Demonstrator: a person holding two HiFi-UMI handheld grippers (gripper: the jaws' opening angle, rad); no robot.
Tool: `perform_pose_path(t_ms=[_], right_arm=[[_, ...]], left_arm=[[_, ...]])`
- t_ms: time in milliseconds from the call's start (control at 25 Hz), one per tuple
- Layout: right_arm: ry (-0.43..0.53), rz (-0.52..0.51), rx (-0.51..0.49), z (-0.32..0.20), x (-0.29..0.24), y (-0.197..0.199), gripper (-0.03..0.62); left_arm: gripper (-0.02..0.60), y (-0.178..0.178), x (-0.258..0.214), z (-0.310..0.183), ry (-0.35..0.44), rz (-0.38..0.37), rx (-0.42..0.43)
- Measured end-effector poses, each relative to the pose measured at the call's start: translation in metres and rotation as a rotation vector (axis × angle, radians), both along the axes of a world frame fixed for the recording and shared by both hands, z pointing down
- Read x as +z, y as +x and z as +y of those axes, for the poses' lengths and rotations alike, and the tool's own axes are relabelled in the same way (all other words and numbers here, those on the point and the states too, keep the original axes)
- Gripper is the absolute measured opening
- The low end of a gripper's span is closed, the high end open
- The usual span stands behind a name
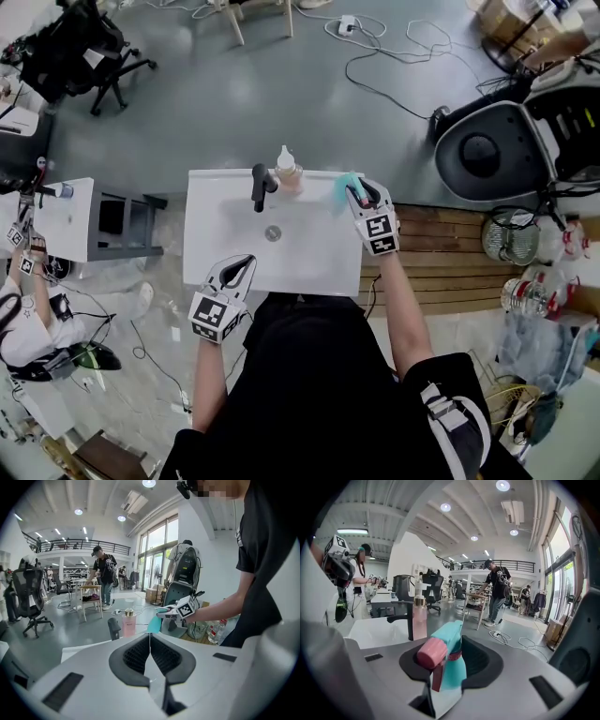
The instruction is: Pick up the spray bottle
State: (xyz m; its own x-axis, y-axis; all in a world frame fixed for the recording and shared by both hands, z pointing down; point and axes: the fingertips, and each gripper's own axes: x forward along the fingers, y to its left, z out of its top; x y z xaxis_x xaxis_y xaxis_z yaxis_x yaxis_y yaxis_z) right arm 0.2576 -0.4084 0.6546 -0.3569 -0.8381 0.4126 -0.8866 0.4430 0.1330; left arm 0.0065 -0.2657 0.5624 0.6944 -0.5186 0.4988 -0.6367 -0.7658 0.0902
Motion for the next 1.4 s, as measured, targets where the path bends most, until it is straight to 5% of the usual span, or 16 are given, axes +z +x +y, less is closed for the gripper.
perform_pose_path(t_ms=[1400], right_arm=[[0.237, 0.011, -0.108, 0.05, -0.133, -0.013, 0.146]], left_arm=[[0.023, 0.008, 0.001, 0.02, 0.039, 0.044, -0.019]])
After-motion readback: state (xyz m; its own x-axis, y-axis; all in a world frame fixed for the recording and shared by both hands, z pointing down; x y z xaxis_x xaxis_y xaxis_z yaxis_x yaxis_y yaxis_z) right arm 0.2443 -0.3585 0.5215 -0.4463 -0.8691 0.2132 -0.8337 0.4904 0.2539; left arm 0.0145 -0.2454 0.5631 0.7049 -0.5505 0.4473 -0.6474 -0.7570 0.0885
